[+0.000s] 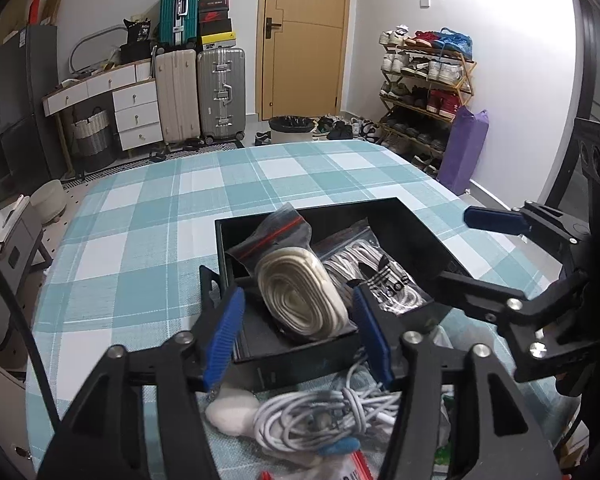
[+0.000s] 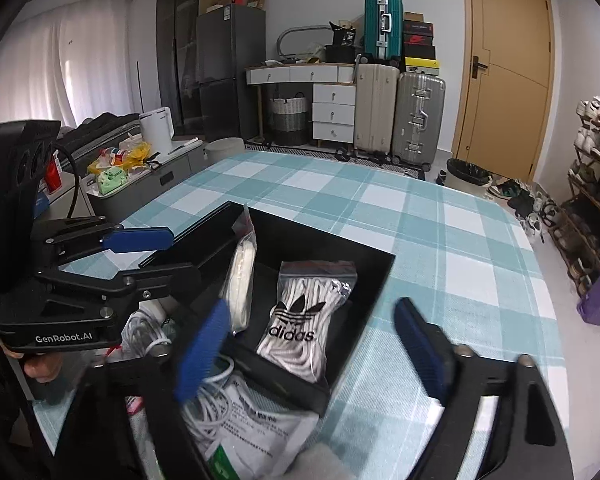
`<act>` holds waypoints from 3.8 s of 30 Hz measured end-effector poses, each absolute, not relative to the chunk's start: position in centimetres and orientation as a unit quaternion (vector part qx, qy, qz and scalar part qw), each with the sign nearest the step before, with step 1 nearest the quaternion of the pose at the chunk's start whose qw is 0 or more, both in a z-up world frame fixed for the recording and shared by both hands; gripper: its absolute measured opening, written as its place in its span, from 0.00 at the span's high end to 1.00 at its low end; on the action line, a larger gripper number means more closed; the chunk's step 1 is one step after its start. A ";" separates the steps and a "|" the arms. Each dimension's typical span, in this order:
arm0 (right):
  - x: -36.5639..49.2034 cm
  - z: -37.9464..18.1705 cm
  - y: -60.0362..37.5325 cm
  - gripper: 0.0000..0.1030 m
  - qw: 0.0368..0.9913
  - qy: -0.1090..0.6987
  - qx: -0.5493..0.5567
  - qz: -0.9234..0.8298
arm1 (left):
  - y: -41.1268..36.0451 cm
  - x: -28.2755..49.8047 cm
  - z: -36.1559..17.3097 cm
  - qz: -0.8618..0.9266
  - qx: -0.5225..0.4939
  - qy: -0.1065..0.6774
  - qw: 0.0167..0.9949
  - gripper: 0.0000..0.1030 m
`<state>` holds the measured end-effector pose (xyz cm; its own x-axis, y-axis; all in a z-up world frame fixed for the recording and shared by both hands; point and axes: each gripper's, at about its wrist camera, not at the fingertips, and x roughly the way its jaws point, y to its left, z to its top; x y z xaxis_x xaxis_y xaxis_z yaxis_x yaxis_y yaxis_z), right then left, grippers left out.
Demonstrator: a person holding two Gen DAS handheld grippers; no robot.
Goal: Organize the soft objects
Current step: 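Lower both bags into the black box and open both grippers, then move the right gripper to the white foam wrap, then grasp the foam wrap with the right gripper while the left grasps the red-edged packet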
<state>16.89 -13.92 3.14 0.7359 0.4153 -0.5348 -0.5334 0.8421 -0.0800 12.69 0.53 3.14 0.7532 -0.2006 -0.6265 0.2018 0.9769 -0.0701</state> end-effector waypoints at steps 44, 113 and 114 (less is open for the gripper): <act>9.7 -2.0 -19.2 0.01 0.916 0.338 -0.062 0.208 | 1.3 4.7 -1.2 -0.054 -0.008 0.366 0.929 0.00; 8.6 -3.1 -19.0 0.60 0.909 0.345 -0.044 0.231 | 0.9 5.1 -2.7 -0.056 0.019 0.436 0.898 0.00; 8.6 -3.1 -19.0 0.60 0.909 0.344 -0.045 0.231 | 0.9 5.1 -2.7 -0.059 0.018 0.438 0.897 0.01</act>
